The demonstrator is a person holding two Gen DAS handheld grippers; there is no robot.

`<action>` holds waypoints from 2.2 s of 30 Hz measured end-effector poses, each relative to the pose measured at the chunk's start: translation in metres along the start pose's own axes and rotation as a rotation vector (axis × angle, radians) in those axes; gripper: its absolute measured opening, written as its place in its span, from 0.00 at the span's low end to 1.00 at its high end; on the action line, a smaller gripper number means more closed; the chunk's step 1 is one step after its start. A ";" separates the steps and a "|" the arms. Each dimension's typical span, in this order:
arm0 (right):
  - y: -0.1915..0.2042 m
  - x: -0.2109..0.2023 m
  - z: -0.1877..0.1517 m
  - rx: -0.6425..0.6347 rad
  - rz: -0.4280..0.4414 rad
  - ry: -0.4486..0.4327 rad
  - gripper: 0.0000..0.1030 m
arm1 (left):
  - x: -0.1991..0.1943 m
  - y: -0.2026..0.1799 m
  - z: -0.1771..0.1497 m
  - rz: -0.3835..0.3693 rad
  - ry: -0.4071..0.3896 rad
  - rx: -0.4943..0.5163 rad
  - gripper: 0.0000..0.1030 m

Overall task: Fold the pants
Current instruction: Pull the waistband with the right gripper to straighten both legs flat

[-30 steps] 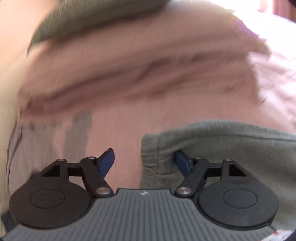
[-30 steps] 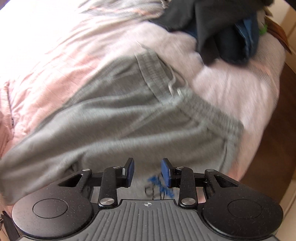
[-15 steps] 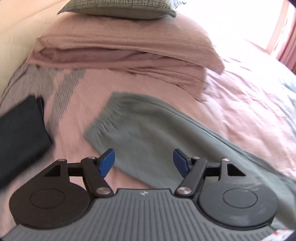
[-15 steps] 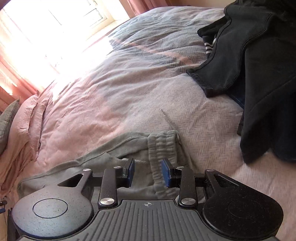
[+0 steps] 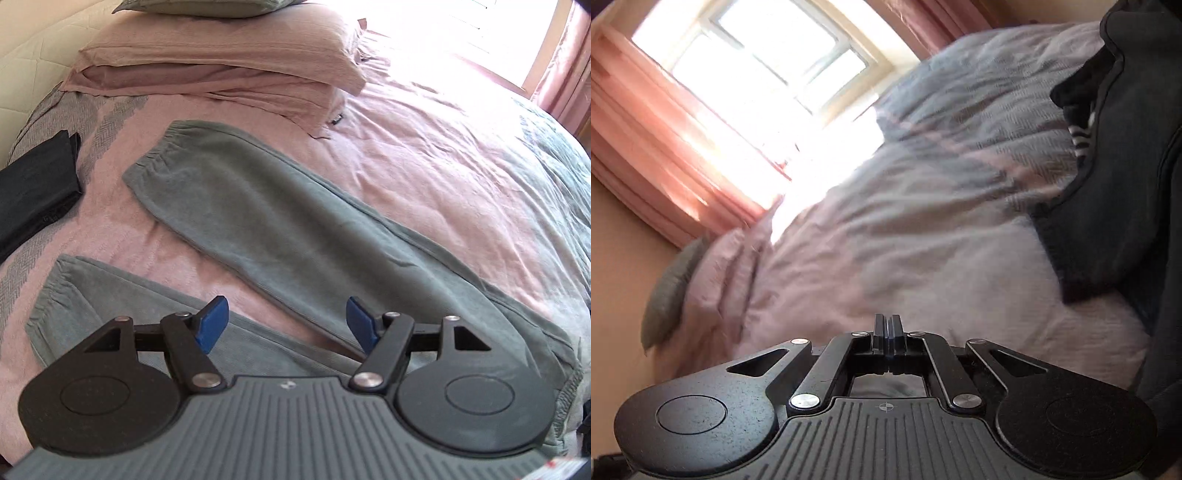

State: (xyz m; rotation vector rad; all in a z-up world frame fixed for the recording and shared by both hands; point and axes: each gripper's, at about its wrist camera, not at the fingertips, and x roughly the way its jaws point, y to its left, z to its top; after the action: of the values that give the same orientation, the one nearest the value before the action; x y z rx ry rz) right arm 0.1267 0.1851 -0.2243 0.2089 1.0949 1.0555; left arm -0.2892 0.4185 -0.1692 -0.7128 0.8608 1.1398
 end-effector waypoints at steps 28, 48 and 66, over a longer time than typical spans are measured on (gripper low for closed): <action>0.114 -0.026 -0.082 -0.411 0.094 0.233 0.45 | -0.041 0.004 -0.033 0.037 0.018 -0.133 0.65; -0.022 0.006 -0.011 0.048 0.179 0.090 0.06 | -0.031 0.007 -0.034 0.130 0.056 -0.198 0.65; -0.068 -0.044 -0.051 0.125 0.015 0.290 0.60 | -0.036 -0.001 -0.050 0.100 0.070 -0.184 0.66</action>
State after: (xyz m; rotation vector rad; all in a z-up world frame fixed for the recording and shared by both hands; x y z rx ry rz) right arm 0.1231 0.0976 -0.2631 0.1670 1.4246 1.0532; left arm -0.3051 0.3594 -0.1634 -0.8735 0.8650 1.3014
